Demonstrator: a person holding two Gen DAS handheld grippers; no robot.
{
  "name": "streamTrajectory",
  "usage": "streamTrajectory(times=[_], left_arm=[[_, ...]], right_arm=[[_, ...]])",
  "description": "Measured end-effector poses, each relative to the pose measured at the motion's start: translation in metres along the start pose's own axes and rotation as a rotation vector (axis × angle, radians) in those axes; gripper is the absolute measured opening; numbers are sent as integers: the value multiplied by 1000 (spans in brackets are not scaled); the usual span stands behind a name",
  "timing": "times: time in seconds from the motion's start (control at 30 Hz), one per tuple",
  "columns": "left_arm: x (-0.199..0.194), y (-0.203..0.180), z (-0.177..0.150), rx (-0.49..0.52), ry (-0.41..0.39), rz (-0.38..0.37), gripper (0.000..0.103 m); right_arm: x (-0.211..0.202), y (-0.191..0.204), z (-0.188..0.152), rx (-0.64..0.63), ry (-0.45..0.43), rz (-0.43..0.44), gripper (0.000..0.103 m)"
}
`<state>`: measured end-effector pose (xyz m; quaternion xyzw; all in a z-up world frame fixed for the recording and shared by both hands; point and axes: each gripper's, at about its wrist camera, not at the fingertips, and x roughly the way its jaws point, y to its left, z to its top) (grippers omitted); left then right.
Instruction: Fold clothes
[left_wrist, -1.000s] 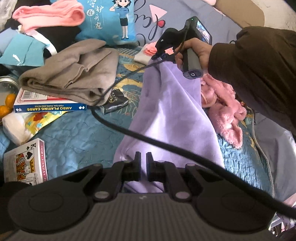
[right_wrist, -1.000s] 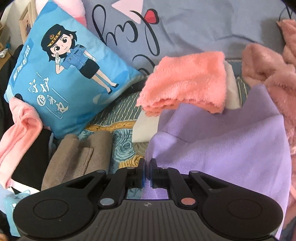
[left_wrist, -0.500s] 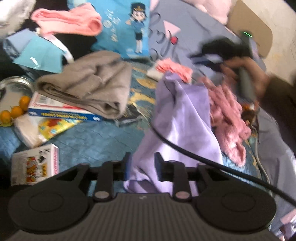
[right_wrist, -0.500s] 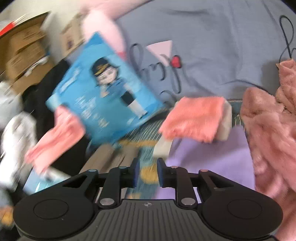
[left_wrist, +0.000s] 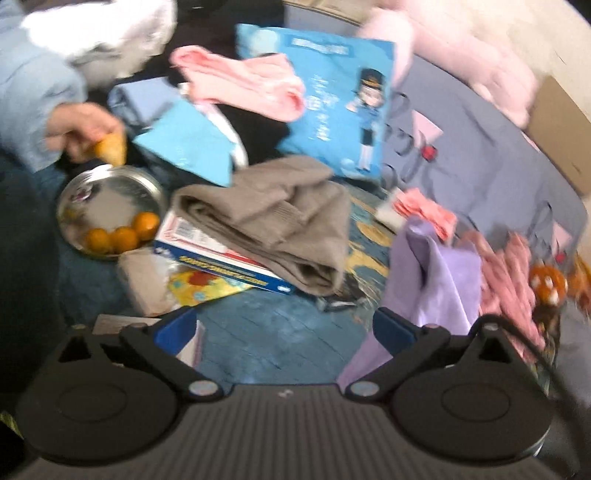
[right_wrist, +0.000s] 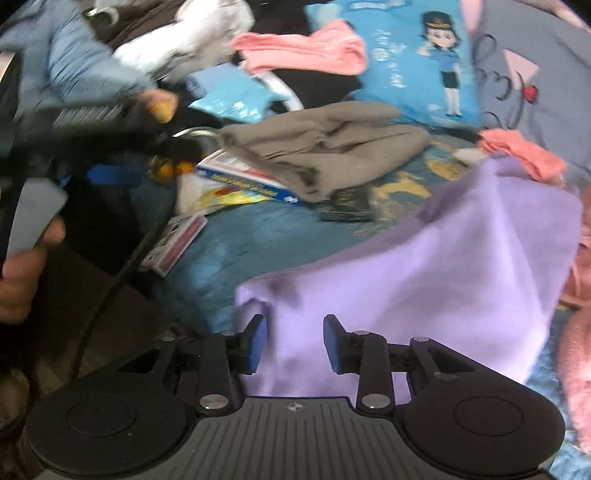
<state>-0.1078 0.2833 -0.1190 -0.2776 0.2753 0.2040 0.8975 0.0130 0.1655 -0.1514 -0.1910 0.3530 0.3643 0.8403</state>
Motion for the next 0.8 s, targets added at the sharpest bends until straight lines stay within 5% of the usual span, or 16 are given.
streamTrajectory(times=[0.13, 0.27, 0.57, 0.67, 0.8], left_arm=[[-2, 13, 2, -48, -6, 26, 103], [-5, 9, 1, 22, -7, -39, 103], [-6, -11, -6, 166, 64, -102, 103], [-12, -21, -10, 269, 102, -75, 103], [-26, -27, -17, 406, 93, -9, 103]], right_arm=[[15, 25, 2, -86, -34, -62, 47], [30, 22, 6, -77, -25, -135, 47], [61, 23, -7, -38, 16, -118, 51], [66, 14, -10, -1, 19, -143, 48], [63, 10, -11, 54, 4, -124, 25]])
